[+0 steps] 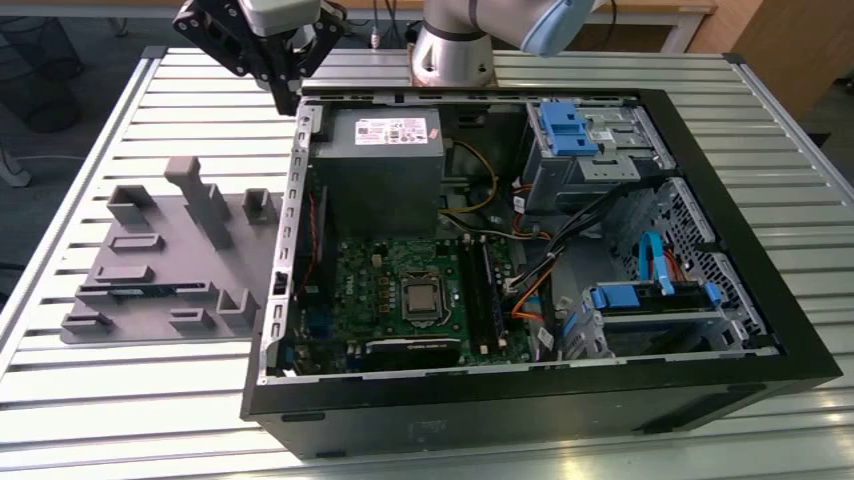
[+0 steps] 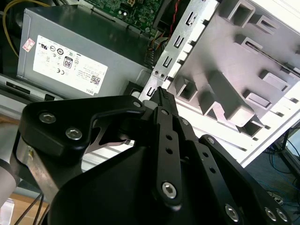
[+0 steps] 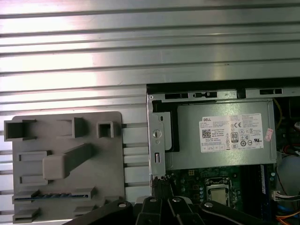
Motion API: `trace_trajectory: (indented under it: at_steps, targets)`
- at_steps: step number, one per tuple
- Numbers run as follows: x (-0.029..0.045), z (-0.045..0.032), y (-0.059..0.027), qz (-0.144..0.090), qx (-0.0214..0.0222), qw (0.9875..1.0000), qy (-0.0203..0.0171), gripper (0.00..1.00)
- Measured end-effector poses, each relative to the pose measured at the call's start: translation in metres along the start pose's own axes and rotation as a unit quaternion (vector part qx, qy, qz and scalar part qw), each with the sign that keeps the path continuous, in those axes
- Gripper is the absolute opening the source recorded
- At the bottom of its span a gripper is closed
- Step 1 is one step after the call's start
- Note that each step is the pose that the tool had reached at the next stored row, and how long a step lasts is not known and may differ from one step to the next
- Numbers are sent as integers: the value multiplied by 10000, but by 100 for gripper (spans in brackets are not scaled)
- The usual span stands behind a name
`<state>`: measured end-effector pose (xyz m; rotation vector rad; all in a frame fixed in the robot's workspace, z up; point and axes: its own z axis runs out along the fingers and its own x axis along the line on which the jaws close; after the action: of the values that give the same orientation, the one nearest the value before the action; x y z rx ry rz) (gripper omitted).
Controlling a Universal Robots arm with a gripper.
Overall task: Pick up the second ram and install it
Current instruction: 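Reach for the second ram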
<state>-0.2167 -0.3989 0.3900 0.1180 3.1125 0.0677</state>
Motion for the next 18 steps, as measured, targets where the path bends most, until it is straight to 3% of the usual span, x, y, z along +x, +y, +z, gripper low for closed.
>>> trace_trajectory:
  at_steps: [18]
  targets:
    - [62,3,-5,0,0,10000,0,11]
